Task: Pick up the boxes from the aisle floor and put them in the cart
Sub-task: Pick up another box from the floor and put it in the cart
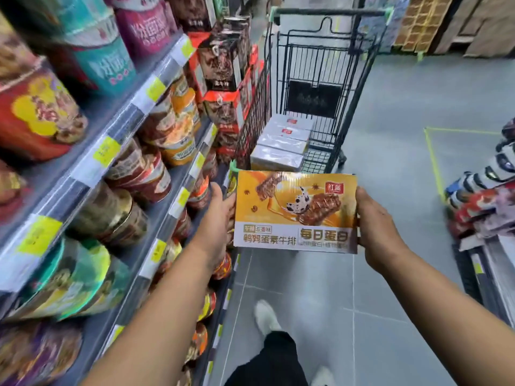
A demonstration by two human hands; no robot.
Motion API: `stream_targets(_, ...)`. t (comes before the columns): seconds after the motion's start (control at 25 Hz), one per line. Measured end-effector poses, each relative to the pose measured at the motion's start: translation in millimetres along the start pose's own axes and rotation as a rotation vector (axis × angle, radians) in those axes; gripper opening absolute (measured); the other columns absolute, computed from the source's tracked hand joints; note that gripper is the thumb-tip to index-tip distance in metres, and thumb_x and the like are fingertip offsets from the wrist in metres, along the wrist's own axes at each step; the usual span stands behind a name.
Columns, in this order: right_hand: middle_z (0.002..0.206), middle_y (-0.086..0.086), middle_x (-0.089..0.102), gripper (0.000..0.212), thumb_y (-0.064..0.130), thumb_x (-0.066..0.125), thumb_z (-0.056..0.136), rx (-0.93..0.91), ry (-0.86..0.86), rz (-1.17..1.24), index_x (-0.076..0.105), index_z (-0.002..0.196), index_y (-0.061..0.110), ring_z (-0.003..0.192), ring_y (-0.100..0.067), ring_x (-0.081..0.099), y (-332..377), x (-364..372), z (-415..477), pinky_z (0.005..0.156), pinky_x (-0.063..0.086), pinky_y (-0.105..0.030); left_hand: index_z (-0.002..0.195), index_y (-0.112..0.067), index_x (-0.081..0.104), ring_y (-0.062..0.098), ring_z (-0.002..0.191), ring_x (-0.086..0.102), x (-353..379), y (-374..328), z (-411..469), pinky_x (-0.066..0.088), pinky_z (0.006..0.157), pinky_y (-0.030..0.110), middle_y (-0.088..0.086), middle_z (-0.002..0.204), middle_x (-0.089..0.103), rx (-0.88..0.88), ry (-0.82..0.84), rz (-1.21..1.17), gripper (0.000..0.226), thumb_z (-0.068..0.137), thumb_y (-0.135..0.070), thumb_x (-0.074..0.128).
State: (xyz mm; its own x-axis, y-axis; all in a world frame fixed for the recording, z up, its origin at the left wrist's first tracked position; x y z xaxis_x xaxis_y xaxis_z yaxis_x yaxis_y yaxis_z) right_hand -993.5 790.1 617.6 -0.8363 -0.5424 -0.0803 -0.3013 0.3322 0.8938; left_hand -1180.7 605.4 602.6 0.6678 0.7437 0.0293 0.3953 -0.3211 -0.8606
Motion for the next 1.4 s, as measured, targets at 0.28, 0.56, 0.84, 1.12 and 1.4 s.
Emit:
stream_targets(0.28, 0.109, 0.004, 0.068, 0.03, 0.046, 0.044, 0.099, 0.025, -0.041, 0.056, 0.063, 0.109, 0.025, 0.092, -0.014, 0.066, 51.0, 59.4, 117.5, 0.058, 0.045, -0.029, 0.117, -0.045, 0.065, 0.008, 0.108, 0.063, -22.6, -82.7, 127.8, 0.043, 0.101, 0.039, -0.017, 0.111, 0.071, 0.014, 0.03, 0.086, 0.062, 0.091, -0.075, 0.017)
stream_targets(0.56, 0.099, 0.008, 0.063, 0.05, 0.004, 0.071, 0.08, -0.116, -0.045, -0.16, 0.047, 0.122, 0.019, 0.085, -0.004, 0.062, 77.8, 93.2, 207.4, 0.074, 0.05, -0.025, 0.143, -0.032, 0.031, 0.001, 0.1, 0.06, -9.0, -130.7, 223.6, 0.047, 0.092, 0.028, -0.021, 0.108, 0.06, 0.162, -0.02, 0.486, 0.071, 0.086, -0.021, 0.072)
stream_targets(0.84, 0.107, 0.001, 0.054, 0.068, 0.005, 0.077, 0.076, -0.081, -0.016, -0.38, 0.035, 0.129, 0.013, 0.08, -0.007, 0.053, 82.0, 106.8, 315.3, 0.06, 0.038, -0.014, 0.153, -0.022, 0.009, 0.018, 0.102, 0.053, 4.5, -141.2, 319.5, 0.038, 0.085, 0.026, 0.0, 0.124, 0.056, 0.153, -0.133, 0.814, 0.098, 0.083, -0.032, 0.076)
stream_targets(1.12, 0.114, 0.001, 0.05, 0.073, 0.005, 0.079, 0.074, 0.044, 0.056, -0.408, 0.034, 0.129, 0.016, 0.1, -0.014, 0.053, 51.1, 129.5, 390.6, 0.085, 0.043, -0.025, 0.151, -0.014, 0.011, 0.036, 0.114, 0.058, 5.2, -101.0, 403.8, 0.045, 0.087, 0.036, 0.016, 0.133, 0.056, 0.019, -0.208, 0.964, 0.099, 0.08, -0.03, 0.078)
stream_targets(1.4, 0.097, 0.013, 0.052, 0.091, 0.006, 0.078, 0.076, 0.226, 0.085, -0.381, 0.019, 0.144, 0.018, 0.097, -0.016, 0.058, -15.3, 158.8, 426.6, 0.08, 0.046, -0.022, 0.133, -0.011, 0.025, 0.034, 0.103, 0.06, -4.8, -54.0, 478.9, 0.049, 0.083, 0.036, 0.011, 0.117, 0.058, -0.086, -0.233, 0.92, 0.084, 0.075, -0.034, 0.081)
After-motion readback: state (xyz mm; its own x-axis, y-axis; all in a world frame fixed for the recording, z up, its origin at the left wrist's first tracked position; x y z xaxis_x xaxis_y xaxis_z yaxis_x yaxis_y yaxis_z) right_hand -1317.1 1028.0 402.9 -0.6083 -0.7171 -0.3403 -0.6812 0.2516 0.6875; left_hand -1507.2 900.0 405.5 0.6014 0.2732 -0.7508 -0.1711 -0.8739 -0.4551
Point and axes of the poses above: each hand's wrist, its own z-axis towards the middle knuckle, its own x-axis out of the palm, y = z × x, the point moved 3 cm from there along z, towards the middle knuckle
